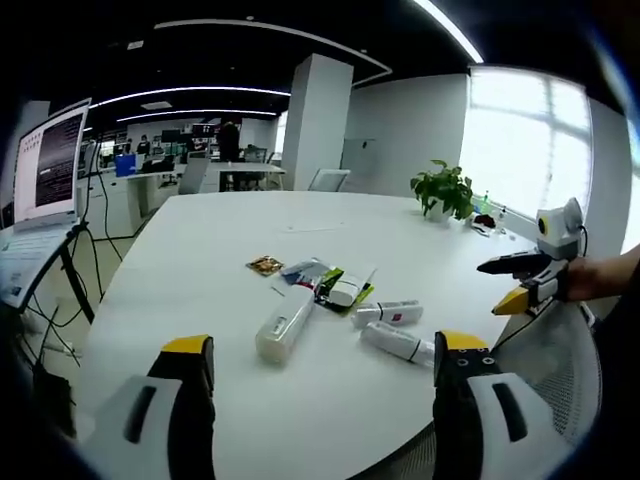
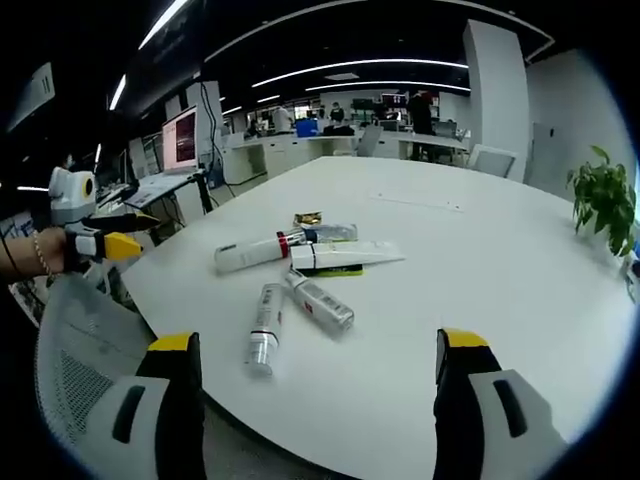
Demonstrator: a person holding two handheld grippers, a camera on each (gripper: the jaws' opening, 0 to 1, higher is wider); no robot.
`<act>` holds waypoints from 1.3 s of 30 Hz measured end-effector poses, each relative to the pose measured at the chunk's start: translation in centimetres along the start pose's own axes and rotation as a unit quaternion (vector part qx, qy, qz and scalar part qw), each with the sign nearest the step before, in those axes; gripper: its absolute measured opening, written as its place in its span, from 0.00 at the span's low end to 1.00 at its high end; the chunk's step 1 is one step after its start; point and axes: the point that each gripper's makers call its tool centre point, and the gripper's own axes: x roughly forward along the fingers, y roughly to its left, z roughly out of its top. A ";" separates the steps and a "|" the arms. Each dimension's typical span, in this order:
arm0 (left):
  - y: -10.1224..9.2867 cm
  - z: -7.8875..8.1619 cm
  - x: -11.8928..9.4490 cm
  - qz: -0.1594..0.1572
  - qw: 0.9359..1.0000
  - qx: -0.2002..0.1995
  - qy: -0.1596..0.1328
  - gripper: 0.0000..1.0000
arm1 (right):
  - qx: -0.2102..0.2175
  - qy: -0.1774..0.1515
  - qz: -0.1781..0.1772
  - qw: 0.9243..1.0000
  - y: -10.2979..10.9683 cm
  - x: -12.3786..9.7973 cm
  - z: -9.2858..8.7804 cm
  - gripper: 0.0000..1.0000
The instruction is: Arrange the skincare products in the storage area until every visible bottle or jar stands upright without overlapping.
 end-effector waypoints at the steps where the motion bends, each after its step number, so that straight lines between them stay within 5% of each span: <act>1: 0.0 0.0 0.0 -0.001 1.000 -0.001 0.000 0.83 | 0.000 0.001 -0.001 1.000 0.0 0.0 0.0 0.97; 24: -0.5 0.5 0.1 -0.019 1.000 0.007 -0.009 0.81 | -0.018 0.012 -0.010 1.000 -0.2 0.3 -0.3 0.96; 39: 0.1 -0.3 0.0 -0.023 1.000 0.015 0.010 0.84 | -0.018 0.027 -0.013 0.999 -0.4 0.5 -1.1 0.96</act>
